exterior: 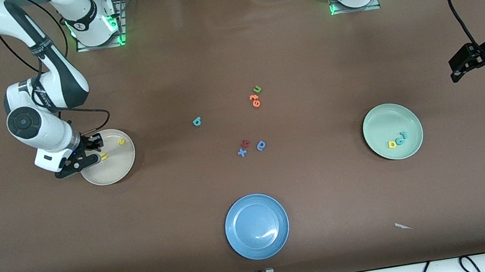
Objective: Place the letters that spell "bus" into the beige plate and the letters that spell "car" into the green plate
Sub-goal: 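Reach the right gripper to the teal letter g and grasp it, then carry the teal g over the beige plate and open the right gripper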
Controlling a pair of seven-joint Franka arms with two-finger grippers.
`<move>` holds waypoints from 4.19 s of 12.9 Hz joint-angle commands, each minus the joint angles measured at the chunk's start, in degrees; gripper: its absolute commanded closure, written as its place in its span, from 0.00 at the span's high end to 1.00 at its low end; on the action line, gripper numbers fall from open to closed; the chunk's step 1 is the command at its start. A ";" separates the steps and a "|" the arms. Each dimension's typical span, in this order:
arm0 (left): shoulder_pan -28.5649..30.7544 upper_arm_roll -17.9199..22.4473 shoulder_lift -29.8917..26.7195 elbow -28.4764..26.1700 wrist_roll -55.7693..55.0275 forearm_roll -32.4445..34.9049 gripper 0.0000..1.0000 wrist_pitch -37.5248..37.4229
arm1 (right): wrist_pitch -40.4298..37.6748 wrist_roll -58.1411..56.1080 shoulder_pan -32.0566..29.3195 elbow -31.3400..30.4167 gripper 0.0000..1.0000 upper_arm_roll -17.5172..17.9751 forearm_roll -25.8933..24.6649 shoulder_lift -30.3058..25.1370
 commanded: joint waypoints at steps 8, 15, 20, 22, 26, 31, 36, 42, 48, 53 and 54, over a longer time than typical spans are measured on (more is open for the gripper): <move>-0.06 -0.25 0.75 1.75 0.67 1.25 1.00 -1.28 | -0.31 22.64 6.62 3.91 0.85 8.53 5.47 4.05; -0.15 -0.34 0.84 1.75 0.67 1.25 1.00 -1.28 | 7.33 43.30 20.17 6.64 0.86 7.66 2.85 10.73; -0.15 -0.34 0.84 1.75 0.67 1.25 1.00 -1.28 | 7.95 56.14 24.66 9.81 0.86 7.66 -4.97 15.30; -0.15 -0.34 0.84 1.75 0.67 1.25 1.00 -1.28 | 7.95 58.09 25.45 9.81 0.86 7.66 -5.77 15.48; -0.15 -0.34 0.84 1.75 0.67 1.25 1.00 -1.37 | 7.95 58.18 25.45 9.63 0.85 7.66 -7.00 16.19; -0.15 -0.34 1.10 1.75 0.67 1.25 1.00 -1.63 | 8.57 58.18 25.45 9.63 0.73 7.66 -7.44 16.62; -0.15 -0.34 1.19 1.75 0.67 1.25 1.00 -1.72 | 8.66 58.18 25.45 9.63 0.54 7.66 -7.53 16.80; -0.15 -0.34 1.19 1.75 0.67 1.25 1.00 -2.07 | 8.66 58.18 25.45 9.63 0.28 7.66 -7.53 16.80; -0.15 -0.34 1.19 1.75 0.67 1.25 1.00 -2.16 | 8.04 56.78 25.19 9.63 0.20 7.57 -7.53 14.35; -0.15 -0.34 1.19 1.75 0.67 1.25 1.00 -2.16 | -1.08 45.12 17.48 8.23 0.20 7.83 -7.62 5.75; -0.15 -0.34 1.19 1.75 0.67 1.25 1.00 -2.16 | -2.23 40.47 14.67 7.44 0.20 8.01 -7.45 4.07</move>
